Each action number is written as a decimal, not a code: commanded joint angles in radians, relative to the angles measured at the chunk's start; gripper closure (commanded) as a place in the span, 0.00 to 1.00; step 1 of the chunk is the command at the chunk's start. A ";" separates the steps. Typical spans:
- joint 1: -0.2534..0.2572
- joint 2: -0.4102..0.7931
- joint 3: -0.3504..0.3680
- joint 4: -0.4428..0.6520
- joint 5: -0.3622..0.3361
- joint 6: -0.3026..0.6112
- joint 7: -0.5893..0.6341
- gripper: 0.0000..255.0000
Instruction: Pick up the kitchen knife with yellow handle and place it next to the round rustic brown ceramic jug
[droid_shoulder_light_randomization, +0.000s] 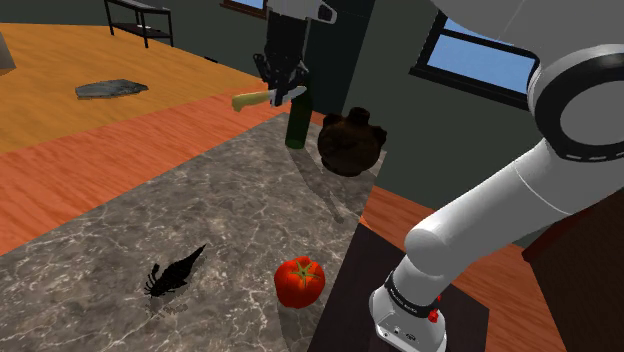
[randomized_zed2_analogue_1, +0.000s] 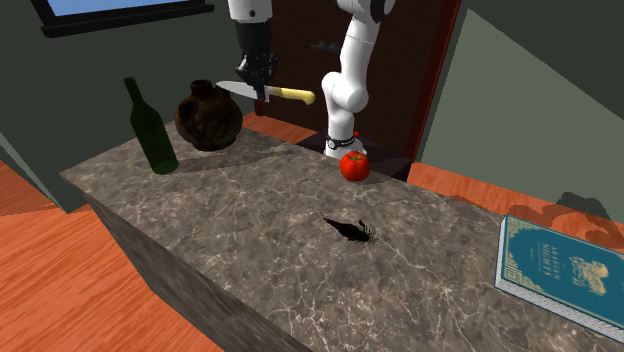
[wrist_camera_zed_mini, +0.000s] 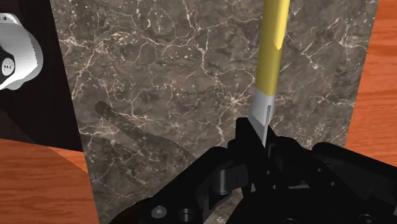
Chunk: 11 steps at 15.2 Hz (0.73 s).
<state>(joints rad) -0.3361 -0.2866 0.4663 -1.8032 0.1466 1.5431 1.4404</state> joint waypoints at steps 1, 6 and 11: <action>-0.009 -0.068 -0.045 -0.057 0.016 -0.012 -0.060 1.00; -0.025 -0.197 -0.150 -0.177 0.019 -0.032 -0.188 1.00; -0.040 -0.286 -0.237 -0.255 -0.004 -0.053 -0.290 1.00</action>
<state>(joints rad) -0.3748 -0.5595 0.2389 -2.0430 0.1452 1.4890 1.1633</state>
